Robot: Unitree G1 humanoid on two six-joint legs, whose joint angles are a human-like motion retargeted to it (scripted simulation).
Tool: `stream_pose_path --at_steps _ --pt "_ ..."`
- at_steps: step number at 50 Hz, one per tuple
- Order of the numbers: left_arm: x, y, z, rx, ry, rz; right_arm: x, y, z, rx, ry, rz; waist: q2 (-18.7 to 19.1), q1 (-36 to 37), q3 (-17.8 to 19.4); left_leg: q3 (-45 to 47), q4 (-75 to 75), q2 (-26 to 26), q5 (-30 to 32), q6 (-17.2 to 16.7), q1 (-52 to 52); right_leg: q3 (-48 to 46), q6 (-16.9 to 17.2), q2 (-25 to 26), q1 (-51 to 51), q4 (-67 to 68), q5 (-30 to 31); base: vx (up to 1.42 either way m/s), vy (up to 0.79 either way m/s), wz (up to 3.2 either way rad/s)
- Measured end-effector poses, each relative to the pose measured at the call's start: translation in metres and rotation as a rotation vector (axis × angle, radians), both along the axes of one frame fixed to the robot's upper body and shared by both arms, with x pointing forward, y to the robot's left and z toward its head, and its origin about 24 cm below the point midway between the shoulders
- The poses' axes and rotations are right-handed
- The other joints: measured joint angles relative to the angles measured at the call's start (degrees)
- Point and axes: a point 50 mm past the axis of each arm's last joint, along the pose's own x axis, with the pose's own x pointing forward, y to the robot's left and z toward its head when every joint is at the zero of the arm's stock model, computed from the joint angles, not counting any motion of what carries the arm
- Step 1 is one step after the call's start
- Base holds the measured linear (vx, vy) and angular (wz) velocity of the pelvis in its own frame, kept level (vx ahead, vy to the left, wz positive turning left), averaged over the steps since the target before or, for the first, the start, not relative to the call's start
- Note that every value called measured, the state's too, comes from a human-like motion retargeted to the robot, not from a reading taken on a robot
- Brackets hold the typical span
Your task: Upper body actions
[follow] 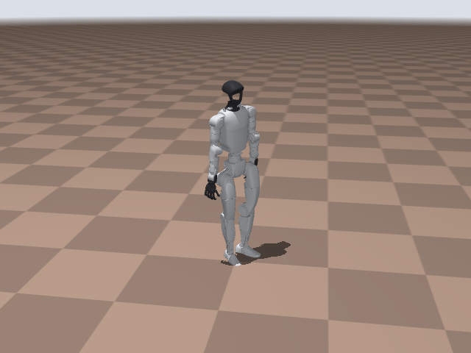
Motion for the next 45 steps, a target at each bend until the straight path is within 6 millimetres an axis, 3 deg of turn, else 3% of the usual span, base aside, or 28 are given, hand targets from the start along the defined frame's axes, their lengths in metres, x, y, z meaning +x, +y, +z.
stream_pose_path --at_steps 4,9,15,20,25,29,32,37,45 --pt "0.066 0.007 0.007 0.014 -0.155 0.079 0.05 0.005 0.004 0.056 -0.116 -0.076 -0.27 1.03 0.49 0.21 0.23 0.06 0.05 0.08 0.35 0.14 -0.16 0.1 0.4 -0.01 0.23 -0.09 -0.05 -0.05" --pt "0.168 0.019 0.04 0.062 -0.407 0.138 0.136 0.022 0.023 0.181 -0.319 -0.146 -0.51 1.61 -1.15 0.23 0.24 0.16 0.25 0.13 0.13 0.11 -0.31 0.29 0.23 -0.11 0.47 -0.04 -0.07 0.0" --pt "0.285 0.025 0.118 0.1 -0.755 0.103 0.251 0.056 0.084 0.4 -0.61 -0.107 -1.12 1.34 -3.82 0.39 0.48 0.3 0.07 0.14 -0.1 0.23 -0.49 0.57 0.08 -0.07 0.37 0.02 -0.09 -0.02" --pt "0.346 0.026 0.188 0.151 -1.012 0.075 0.319 0.08 0.15 0.531 -0.845 -0.033 -1.47 1.28 -7.35 0.66 0.41 0.29 -0.35 0.05 -0.26 0.5 -0.6 0.83 -0.15 -0.03 -0.16 0.06 -0.07 -0.04" --pt "0.382 0.02 0.251 0.201 -1.228 0.077 0.366 0.093 0.22 0.604 -1.084 0.01 -1.75 1.53 -10.38 0.79 0.45 0.31 -0.94 -0.02 -0.54 0.63 -0.7 1.18 -0.38 -0.01 -0.82 0.08 -0.06 -0.01" --pt "0.4 0.012 0.292 0.213 -1.385 0.074 0.386 0.095 0.266 0.614 -1.271 0.029 -2.01 1.65 -11.96 0.65 0.43 0.22 -1.32 0.01 -0.59 0.48 -0.78 1.4 -0.34 0.04 -1.38 0.07 -0.03 0.04" --pt "0.406 0.009 0.313 0.235 -1.454 0.064 0.395 0.093 0.293 0.59 -1.398 0.029 -2.06 1.74 -12.69 0.57 0.43 0.17 -1.55 0.04 -0.56 0.4 -0.81 1.51 -0.28 0.11 -1.7 0.02 -0.01 0.01" --pt "0.41 0.01 0.329 0.257 -1.49 0.101 0.402 0.084 0.312 0.544 -1.475 -0.029 -1.98 1.91 -13.7 0.52 0.35 0.17 -1.71 0.01 -0.86 0.38 -0.82 1.63 -0.54 0.09 -1.97 0.0 0.0 0.0" --pt "0.41 0.021 0.338 0.284 -1.516 0.154 0.403 0.081 0.315 0.532 -1.481 -0.042 -1.86 2.18 -13.89 1.0 0.32 0.18 -1.82 -0.01 -0.98 0.83 -1.02 1.77 -0.92 0.11 -1.9 0.0 0.0 0.0"
